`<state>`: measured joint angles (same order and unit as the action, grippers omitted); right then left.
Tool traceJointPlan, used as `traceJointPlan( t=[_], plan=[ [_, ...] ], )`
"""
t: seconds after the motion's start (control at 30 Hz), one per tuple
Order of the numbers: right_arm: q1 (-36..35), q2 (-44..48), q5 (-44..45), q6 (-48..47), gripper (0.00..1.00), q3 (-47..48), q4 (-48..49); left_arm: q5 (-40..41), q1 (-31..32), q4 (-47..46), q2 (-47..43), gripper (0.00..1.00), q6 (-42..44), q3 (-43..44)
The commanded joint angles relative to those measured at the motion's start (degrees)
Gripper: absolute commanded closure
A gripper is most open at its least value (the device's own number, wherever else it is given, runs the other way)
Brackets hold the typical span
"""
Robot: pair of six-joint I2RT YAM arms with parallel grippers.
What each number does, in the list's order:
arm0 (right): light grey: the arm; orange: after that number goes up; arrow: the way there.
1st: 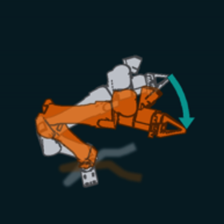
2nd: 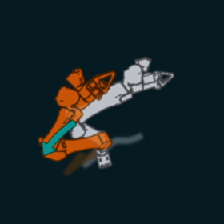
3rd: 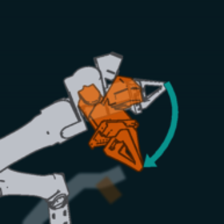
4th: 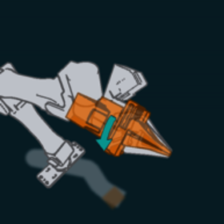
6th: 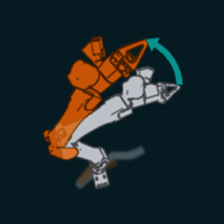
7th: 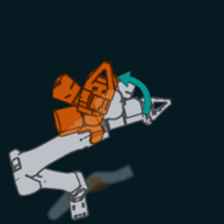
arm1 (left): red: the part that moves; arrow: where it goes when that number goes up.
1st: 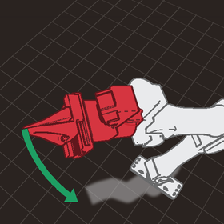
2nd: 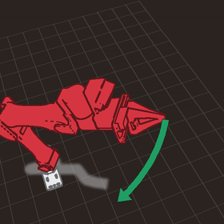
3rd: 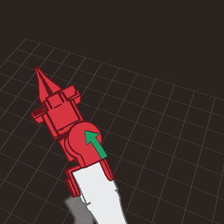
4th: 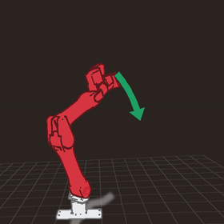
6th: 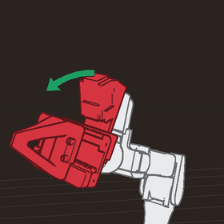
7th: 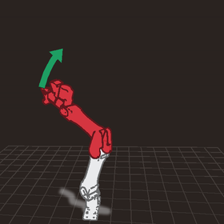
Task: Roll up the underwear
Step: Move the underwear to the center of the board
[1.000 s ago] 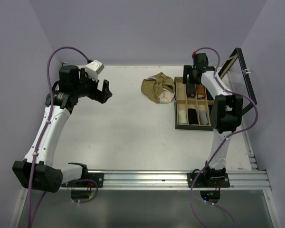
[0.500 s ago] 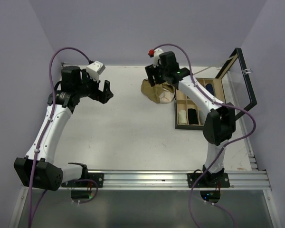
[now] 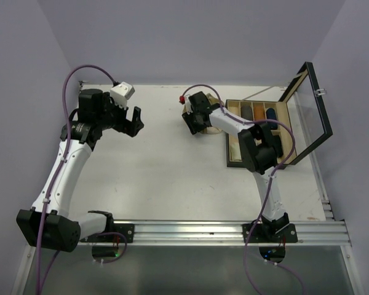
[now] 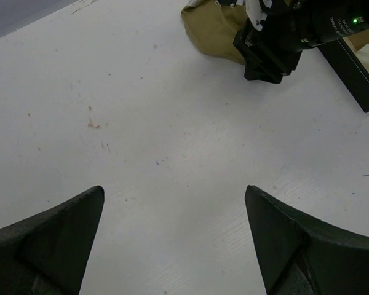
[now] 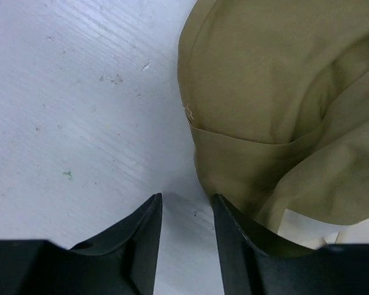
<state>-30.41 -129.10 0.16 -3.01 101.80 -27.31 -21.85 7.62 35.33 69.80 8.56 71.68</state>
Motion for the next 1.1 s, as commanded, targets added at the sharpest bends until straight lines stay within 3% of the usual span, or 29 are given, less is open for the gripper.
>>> traceJointPlan(
  t=[0.0, 0.17, 0.2, 0.47, 0.53, 0.63, 0.7, 0.77, 0.9, 1.07],
  plan=[
    [-0.7, 0.08, 0.8, -2.0, 0.59, -0.45, 3.14, 1.98, -0.23, -0.88, -1.77, 0.0, 0.85, -0.49],
    [-1.14, -1.33, -1.92, -3.85, 0.88, -0.81, 2.7, 2.86, -0.23, -0.7, -1.69, 0.0, 0.85, -0.4],
    [-1.23, -1.42, -2.36, -4.02, 1.0, -0.81, 2.44, 3.12, -0.23, -0.53, -1.68, 0.0, 0.93, -0.31],
    [-1.23, 5.08, -4.13, -4.47, 1.0, -5.29, 5.15, 2.77, -0.5, -0.26, -1.6, 0.0, 1.46, -0.4],
    [-1.14, 5.96, -1.76, -3.42, 0.94, -4.95, 6.12, 2.34, -0.5, -0.44, -1.25, 0.0, 1.2, -0.58],
    [-1.23, 4.22, 3.25, -2.54, 0.75, -2.22, 6.48, 2.25, -0.5, -0.7, -0.89, 0.0, 1.02, -0.84],
    [-1.14, 2.98, 6.59, -2.36, 0.56, -0.21, 7.18, 2.16, -0.5, -0.62, -0.63, 0.0, 1.11, -0.84],
    [-1.14, 1.32, 7.74, -2.27, 0.47, 0.85, 8.41, 2.25, -0.5, -0.53, -0.72, 0.0, 1.2, -0.93],
    [-1.14, -2.64, 7.4, -1.74, 0.42, 5.06, 8.68, 3.12, -0.59, -0.35, -0.63, 0.0, 1.9, -1.1],
    [-1.14, -9.85, 5.21, -0.51, 0.46, 12.62, 4.47, 4.0, -0.59, -0.18, -0.63, 0.0, 2.52, -0.93]
  ],
)
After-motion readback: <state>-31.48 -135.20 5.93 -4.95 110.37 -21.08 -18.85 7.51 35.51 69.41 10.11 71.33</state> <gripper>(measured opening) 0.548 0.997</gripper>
